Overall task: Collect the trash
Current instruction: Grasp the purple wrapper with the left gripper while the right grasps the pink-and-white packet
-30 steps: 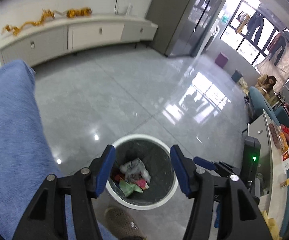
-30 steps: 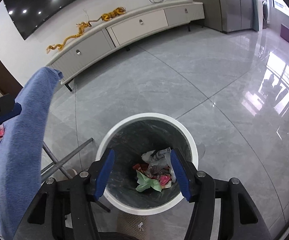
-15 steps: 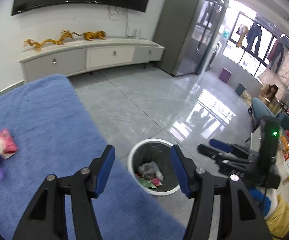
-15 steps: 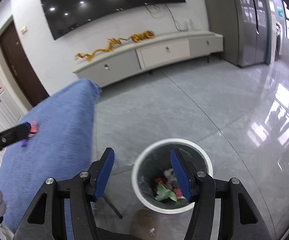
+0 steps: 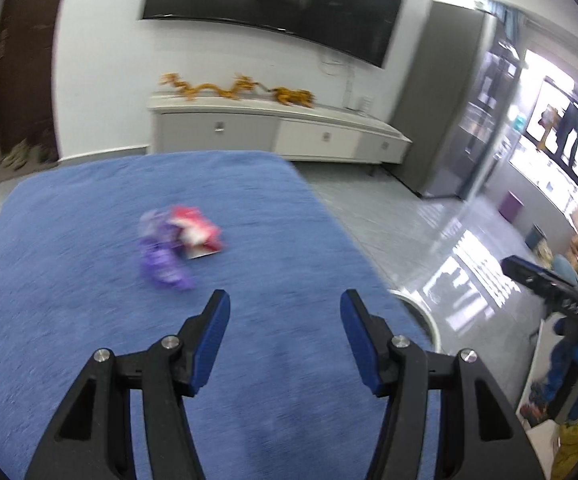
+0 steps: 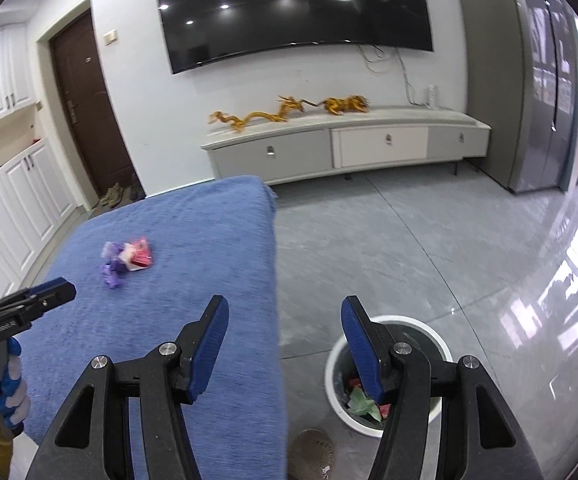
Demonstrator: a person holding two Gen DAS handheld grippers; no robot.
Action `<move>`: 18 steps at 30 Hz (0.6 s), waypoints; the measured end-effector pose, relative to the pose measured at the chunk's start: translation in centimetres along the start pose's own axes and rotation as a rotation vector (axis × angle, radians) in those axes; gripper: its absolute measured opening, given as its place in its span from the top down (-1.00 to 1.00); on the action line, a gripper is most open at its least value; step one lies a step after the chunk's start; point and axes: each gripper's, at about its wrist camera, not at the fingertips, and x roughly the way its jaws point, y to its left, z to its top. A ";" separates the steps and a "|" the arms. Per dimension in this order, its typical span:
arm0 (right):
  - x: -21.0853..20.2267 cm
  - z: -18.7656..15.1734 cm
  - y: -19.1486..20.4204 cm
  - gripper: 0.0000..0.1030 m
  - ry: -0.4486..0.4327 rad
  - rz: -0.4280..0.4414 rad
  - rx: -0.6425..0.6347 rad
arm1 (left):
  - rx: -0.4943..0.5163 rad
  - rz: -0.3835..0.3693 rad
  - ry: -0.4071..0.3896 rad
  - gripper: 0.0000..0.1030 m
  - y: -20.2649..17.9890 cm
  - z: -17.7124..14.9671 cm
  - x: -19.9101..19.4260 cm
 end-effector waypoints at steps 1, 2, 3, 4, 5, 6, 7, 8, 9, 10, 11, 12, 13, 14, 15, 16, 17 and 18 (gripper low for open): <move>0.0 0.3 0.9 -0.09 -0.003 0.005 -0.016 | -0.023 0.014 -0.003 -0.08 1.4 -0.3 -0.4; 0.1 0.4 1.7 -0.09 -0.005 0.007 -0.027 | -0.039 0.024 -0.005 -0.08 2.5 -0.6 -0.8; 0.1 0.6 2.3 -0.09 -0.008 0.010 -0.037 | -0.053 0.032 -0.005 -0.08 3.6 -0.6 -1.0; 0.2 0.8 2.8 -0.09 -0.009 0.016 -0.043 | -0.077 0.043 -0.006 -0.08 5.1 -1.0 -1.4; 0.2 0.9 3.5 -0.09 -0.009 0.024 -0.049 | -0.091 0.051 -0.008 -0.08 6.0 -1.2 -1.7; 0.3 1.1 4.1 -0.09 -0.008 0.029 -0.056 | -0.103 0.061 -0.011 -0.08 6.6 -1.4 -2.0; 0.3 1.1 4.6 -0.09 -0.007 0.030 -0.063 | -0.117 0.074 -0.014 -0.08 7.6 -1.7 -2.4; 0.5 1.2 5.1 -0.09 -0.004 0.032 -0.074 | -0.131 0.088 -0.015 -0.08 8.6 -1.8 -2.7; 0.7 1.3 5.6 -0.09 -0.001 0.034 -0.081 | -0.144 0.099 -0.015 -0.08 9.4 -2.1 -2.9; 0.9 1.3 6.0 -0.09 0.002 0.036 -0.087 | -0.165 0.112 -0.014 -0.08 10.4 -2.3 -3.2; 1.2 1.3 6.5 -0.09 0.007 0.042 -0.093 | -0.177 0.119 -0.012 -0.08 11.0 -2.5 -3.4; 1.4 1.3 6.7 -0.10 0.012 0.046 -0.097 | -0.189 0.129 -0.009 -0.08 11.8 -2.6 -3.4; 1.8 1.3 7.0 -0.10 0.017 0.049 -0.101 | -0.196 0.135 -0.007 -0.08 12.1 -2.7 -3.4; 2.2 1.3 7.2 -0.10 0.024 0.053 -0.104 | -0.200 0.138 -0.004 -0.08 12.2 -2.8 -3.4; 2.6 1.2 7.6 -0.10 0.031 0.057 -0.108 | -0.202 0.139 -0.002 -0.08 12.5 -2.8 -3.3; 2.9 1.2 7.7 -0.11 0.036 0.060 -0.111 | -0.202 0.136 0.002 -0.08 12.6 -2.7 -3.0; 3.4 1.2 7.9 -0.11 0.043 0.064 -0.115 | -0.200 0.134 0.006 -0.08 12.6 -2.6 -2.8; 3.9 1.2 8.1 -0.11 0.050 0.068 -0.117 | -0.197 0.130 0.009 -0.08 12.4 -2.4 -2.5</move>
